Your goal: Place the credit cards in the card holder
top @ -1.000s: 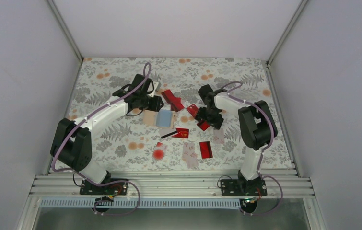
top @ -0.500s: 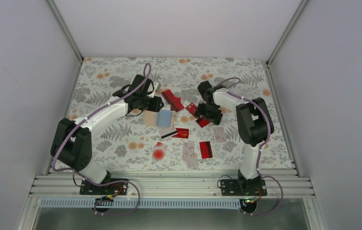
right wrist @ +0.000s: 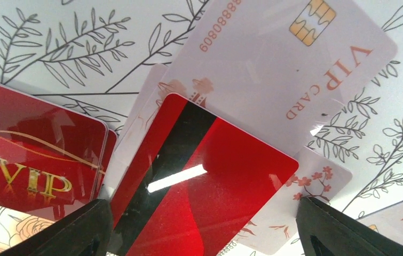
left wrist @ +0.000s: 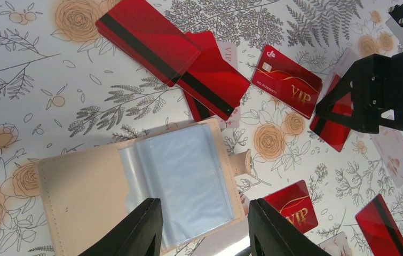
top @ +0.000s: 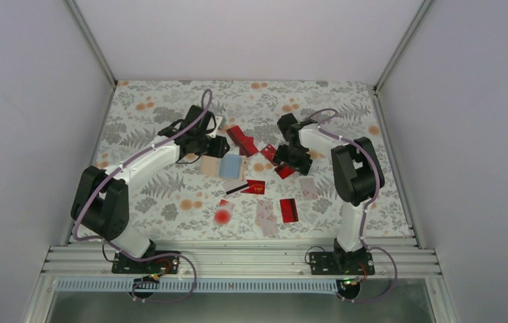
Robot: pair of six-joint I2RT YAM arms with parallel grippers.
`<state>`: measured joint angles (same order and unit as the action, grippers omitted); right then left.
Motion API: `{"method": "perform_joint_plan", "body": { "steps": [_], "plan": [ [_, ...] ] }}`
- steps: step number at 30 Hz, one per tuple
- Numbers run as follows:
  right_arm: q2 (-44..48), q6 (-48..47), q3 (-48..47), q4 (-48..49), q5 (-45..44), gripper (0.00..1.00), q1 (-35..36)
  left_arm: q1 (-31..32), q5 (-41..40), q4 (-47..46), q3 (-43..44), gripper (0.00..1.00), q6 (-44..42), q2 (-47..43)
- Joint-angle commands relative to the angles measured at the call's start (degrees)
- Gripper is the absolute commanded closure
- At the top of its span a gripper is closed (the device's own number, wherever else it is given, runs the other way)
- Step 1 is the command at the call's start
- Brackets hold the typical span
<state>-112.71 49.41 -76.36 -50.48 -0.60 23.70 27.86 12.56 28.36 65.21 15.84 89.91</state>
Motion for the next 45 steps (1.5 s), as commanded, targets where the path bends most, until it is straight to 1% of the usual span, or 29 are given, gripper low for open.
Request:
{"method": "perform_joint_plan", "body": {
  "steps": [1, 4, 6, 8, 15, 18, 23, 25, 28, 30, 33, 35, 36, 37, 40, 45],
  "plan": [
    [-0.4, -1.5, 1.9, 3.6, -1.2, 0.14, -0.5, -0.3, -0.3, -0.4, -0.5, 0.58, -0.5, -1.8],
    [1.2, -3.8, 5.2, 5.0, -0.6, 0.19, -0.5, -0.2, -0.5, -0.2, -0.6, 0.58, -0.5, -1.8],
    [2.0, -5.8, 6.4, 4.7, -1.0, 0.25, -0.5, -0.3, -0.5, -0.2, -0.4, 0.58, -0.3, -1.8],
    [2.9, -7.9, 7.8, 4.4, -2.0, 0.27, -0.5, -0.2, -0.4, -0.2, 0.0, 0.58, -0.1, -1.6],
    [5.9, -13.8, 8.5, 3.1, -5.6, 0.25, -0.6, -0.2, -0.2, 0.5, 1.8, 0.58, 0.5, -0.8],
    [6.5, -15.0, 7.6, 2.1, -5.8, 0.25, -0.6, -0.3, -0.1, 0.7, 2.1, 0.58, 0.8, -0.8],
    [7.1, -17.1, 7.6, -0.1, -9.5, 0.25, -0.9, -0.3, -0.1, 0.6, 1.7, 0.58, 1.5, -1.0],
    [8.4, -18.4, 7.8, -0.2, -9.5, 0.26, -1.3, -0.3, -0.3, 0.7, 1.5, 0.58, 1.8, -1.3],
    [10.1, -19.1, 6.3, -0.1, -6.2, 0.26, -1.8, -0.2, -0.3, 0.6, 1.3, 0.58, 1.9, -1.5],
    [10.7, -18.3, 4.7, -0.2, -3.6, 0.26, -1.8, -0.2, -0.2, 0.7, 1.6, 0.58, 1.9, -1.4],
    [10.7, -15.3, 3.4, 0.6, 0.8, 0.14, -1.8, -0.2, -0.1, 1.0, 2.4, 0.58, 1.8, -1.3],
    [10.1, -11.5, 3.5, 1.6, 3.6, 0.10, -1.7, -0.3, -0.3, 0.7, 2.2, 0.58, 1.4, -1.4],
    [9.8, -9.6, 3.6, 1.9, 4.4, 0.06, -1.7, -0.2, -0.5, 0.8, 2.3, 0.58, 1.2, -1.2],
    [9.6, -7.5, 3.8, 2.1, 4.7, 0.04, -1.7, -0.3, -0.7, 1.0, 2.4, 0.58, 1.0, -1.0],
    [9.1, -1.7, 3.9, 2.3, 4.3, 0.02, -1.7, -0.3, -0.9, 1.0, 2.4, 0.58, 0.4, -1.4],
    [7.8, 4.1, 3.0, 0.6, 1.9, 0.03, -1.6, -0.3, -1.7, 1.1, 1.6, 0.58, -0.1, -2.1]
  ]
}}
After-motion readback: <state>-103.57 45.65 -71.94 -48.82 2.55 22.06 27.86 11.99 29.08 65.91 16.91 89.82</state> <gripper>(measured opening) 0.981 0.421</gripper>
